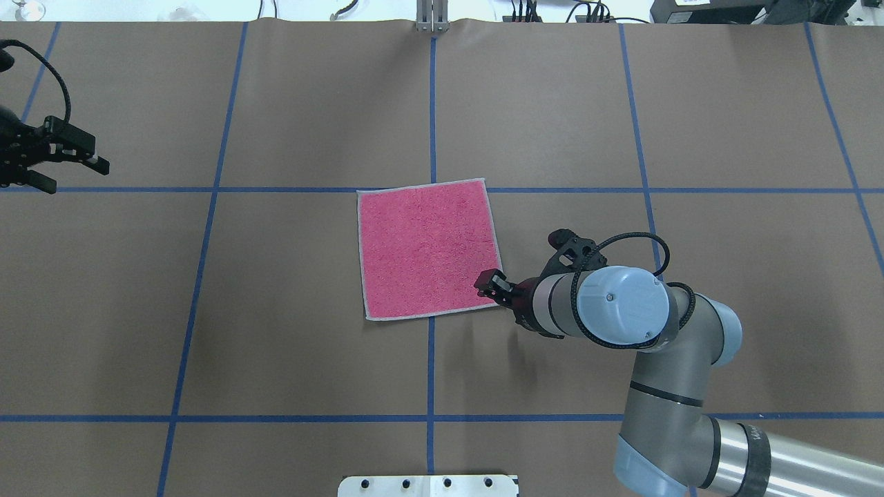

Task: Fold towel twice with both arms
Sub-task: 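Move the right gripper to the towel corner nearest it, then hold the right gripper at the towel corner while the left arm waits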

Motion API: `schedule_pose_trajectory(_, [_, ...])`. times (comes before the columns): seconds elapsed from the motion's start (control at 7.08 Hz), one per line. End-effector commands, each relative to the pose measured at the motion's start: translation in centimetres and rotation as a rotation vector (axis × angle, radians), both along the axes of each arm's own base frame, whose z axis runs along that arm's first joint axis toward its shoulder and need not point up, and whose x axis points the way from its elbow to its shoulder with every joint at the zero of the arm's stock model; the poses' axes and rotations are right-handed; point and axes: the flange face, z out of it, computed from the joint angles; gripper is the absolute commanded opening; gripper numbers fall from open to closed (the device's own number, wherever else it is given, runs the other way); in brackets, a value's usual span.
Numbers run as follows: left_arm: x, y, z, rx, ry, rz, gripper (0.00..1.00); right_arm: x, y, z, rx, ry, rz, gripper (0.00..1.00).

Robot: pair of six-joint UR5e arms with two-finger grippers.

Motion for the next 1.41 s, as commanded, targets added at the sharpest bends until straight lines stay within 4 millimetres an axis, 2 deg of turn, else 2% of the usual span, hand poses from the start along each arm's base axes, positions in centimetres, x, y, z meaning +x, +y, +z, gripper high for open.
schedule_pose_trajectory(0.0, [0.1,0.1,0.0,-0.001,0.001,0.001,1.0,-0.9,-0.3,0.5,-0.008,0.011,0.002,0.74])
schedule_pose_trajectory(0.28, [0.1,0.1,-0.3,0.002,0.001,0.0,1.0,-1.2,-0.5,1.3,-0.016,0.028,0.005,0.73])
schedule_pose_trajectory(0.42, [0.1,0.1,-0.3,0.002,0.001,0.0,1.0,-1.4,-0.7,0.7,-0.014,0.026,0.008,0.7])
schedule_pose_trajectory(1.27, [0.1,0.4,-1.2,-0.01,0.012,-0.015,1.0,-1.6,-1.4,1.4,-0.009,0.044,0.035,0.54])
